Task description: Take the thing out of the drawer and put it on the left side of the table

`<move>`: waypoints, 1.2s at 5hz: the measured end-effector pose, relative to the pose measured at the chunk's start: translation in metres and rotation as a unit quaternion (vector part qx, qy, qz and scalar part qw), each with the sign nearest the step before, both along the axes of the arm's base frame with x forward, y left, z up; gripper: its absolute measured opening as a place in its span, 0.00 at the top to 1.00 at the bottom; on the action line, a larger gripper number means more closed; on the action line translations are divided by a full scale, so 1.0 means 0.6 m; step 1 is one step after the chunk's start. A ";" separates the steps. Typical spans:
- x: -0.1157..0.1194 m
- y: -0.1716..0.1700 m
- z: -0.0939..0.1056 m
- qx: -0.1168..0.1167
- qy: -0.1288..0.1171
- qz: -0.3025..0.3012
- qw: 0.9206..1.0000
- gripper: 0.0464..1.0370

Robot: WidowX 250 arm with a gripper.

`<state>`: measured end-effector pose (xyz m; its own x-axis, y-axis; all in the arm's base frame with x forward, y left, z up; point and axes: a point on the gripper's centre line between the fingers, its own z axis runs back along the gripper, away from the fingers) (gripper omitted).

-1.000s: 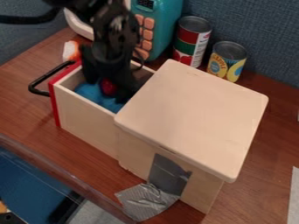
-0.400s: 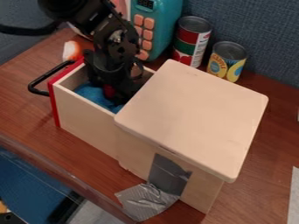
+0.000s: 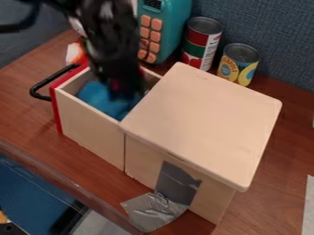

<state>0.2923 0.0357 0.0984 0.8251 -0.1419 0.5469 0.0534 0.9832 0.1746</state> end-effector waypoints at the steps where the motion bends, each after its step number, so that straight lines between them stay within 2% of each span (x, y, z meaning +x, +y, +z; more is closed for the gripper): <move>1: -0.010 0.020 0.060 -0.016 -0.044 0.030 0.998 0.33; 2: -0.028 0.057 0.088 -0.027 -0.057 0.074 0.995 0.33; 3: -0.043 0.096 0.088 -0.015 -0.043 0.107 0.993 0.33; 5: -0.068 0.197 0.061 -0.008 -0.004 0.192 0.981 0.33; 6: -0.067 0.238 0.033 -0.005 0.028 0.232 0.972 0.33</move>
